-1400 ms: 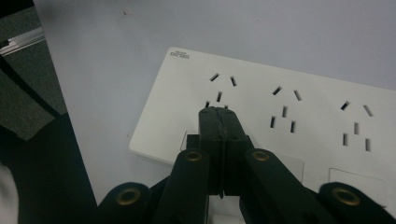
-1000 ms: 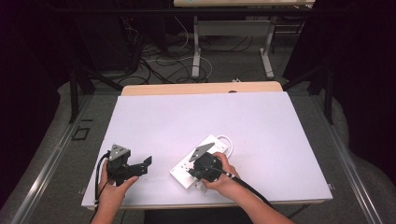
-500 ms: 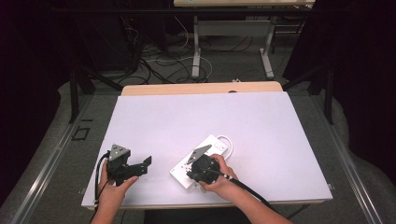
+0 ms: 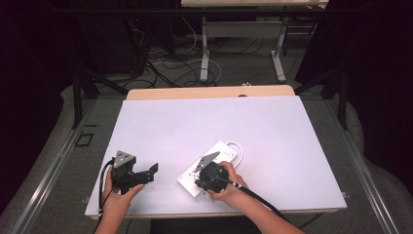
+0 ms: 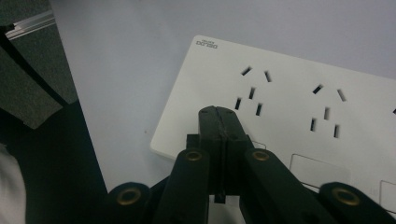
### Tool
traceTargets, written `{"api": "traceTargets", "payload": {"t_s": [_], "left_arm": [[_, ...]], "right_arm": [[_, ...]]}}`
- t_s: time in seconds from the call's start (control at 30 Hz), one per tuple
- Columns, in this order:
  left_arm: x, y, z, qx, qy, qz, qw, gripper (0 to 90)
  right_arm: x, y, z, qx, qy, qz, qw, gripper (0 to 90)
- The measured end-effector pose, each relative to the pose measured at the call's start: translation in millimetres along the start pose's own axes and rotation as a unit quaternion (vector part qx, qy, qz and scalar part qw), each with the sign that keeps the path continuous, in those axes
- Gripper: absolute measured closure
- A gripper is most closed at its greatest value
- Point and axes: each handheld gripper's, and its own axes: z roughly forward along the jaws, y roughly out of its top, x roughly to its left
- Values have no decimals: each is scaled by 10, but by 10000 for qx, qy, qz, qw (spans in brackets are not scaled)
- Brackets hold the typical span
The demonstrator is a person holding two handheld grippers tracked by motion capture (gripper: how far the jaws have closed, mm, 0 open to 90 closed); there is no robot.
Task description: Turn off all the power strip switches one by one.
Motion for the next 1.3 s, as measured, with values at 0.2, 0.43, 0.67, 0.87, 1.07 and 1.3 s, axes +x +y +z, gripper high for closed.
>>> {"api": "traceTargets", "payload": {"t_s": [0.2, 0.43, 0.67, 0.87, 1.07, 1.3], "left_arm": [[0, 1, 0, -14, -1, -1, 10000, 101], [2, -1, 0, 6, -1, -2, 10000, 101], [1, 0, 3, 3, -6, 5, 10000, 101], [12, 1, 8, 1, -6, -3, 10000, 101], [10, -4, 16, 16, -19, -24, 10000, 102], [1, 0, 20, 14, -12, 0, 10000, 101]], "right_arm": [[3, -10, 26, 36, 39, -34, 10000, 900], [11, -11, 22, 44, 15, -16, 10000, 900], [0, -15, 25, 5, 19, -11, 10000, 900], [-1, -10, 16, 33, 0, -18, 10000, 900], [-11, 3, -32, -63, -12, 48, 10000, 900], [-31, 14, -117, -151, -84, 114, 9998, 889]]}}
